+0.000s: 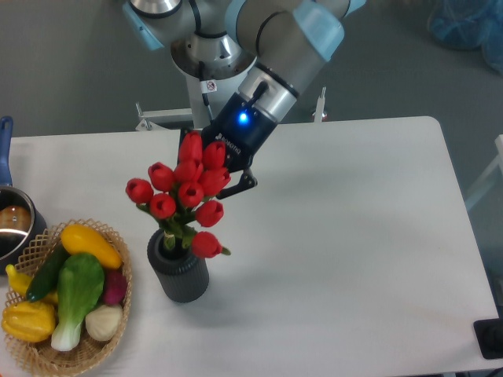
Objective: Pick up the flowers from the vase
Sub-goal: 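Lift the gripped tulips up and out of the grey vase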
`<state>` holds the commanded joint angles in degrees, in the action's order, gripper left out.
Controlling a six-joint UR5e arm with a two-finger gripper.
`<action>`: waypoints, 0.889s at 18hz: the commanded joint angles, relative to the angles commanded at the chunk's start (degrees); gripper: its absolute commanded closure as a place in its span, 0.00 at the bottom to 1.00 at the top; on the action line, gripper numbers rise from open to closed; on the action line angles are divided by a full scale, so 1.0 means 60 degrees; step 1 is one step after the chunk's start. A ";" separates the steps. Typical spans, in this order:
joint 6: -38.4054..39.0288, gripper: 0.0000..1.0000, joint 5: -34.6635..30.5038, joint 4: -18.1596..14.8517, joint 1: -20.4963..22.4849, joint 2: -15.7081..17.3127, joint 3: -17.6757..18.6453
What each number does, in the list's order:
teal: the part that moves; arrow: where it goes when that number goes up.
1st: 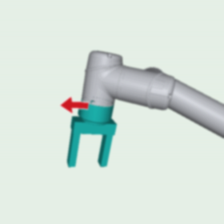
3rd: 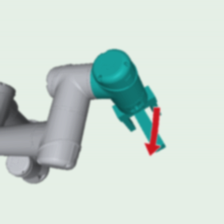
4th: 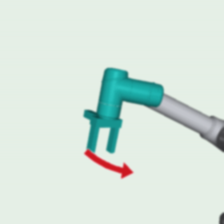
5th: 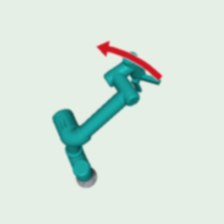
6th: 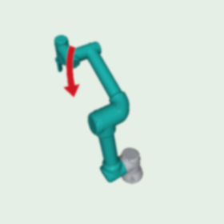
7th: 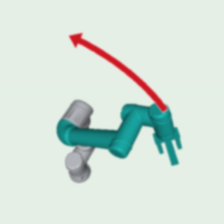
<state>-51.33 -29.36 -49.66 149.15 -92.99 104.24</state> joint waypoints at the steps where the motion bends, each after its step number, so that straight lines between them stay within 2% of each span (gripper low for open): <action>1: 0.0073 0.72 0.0000 0.0000 0.0000 0.0015 -0.0015; 16: 0.0440 0.72 0.0878 0.0000 0.0527 0.0322 -0.0161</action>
<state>-48.69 -24.08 -49.66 152.31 -91.06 103.27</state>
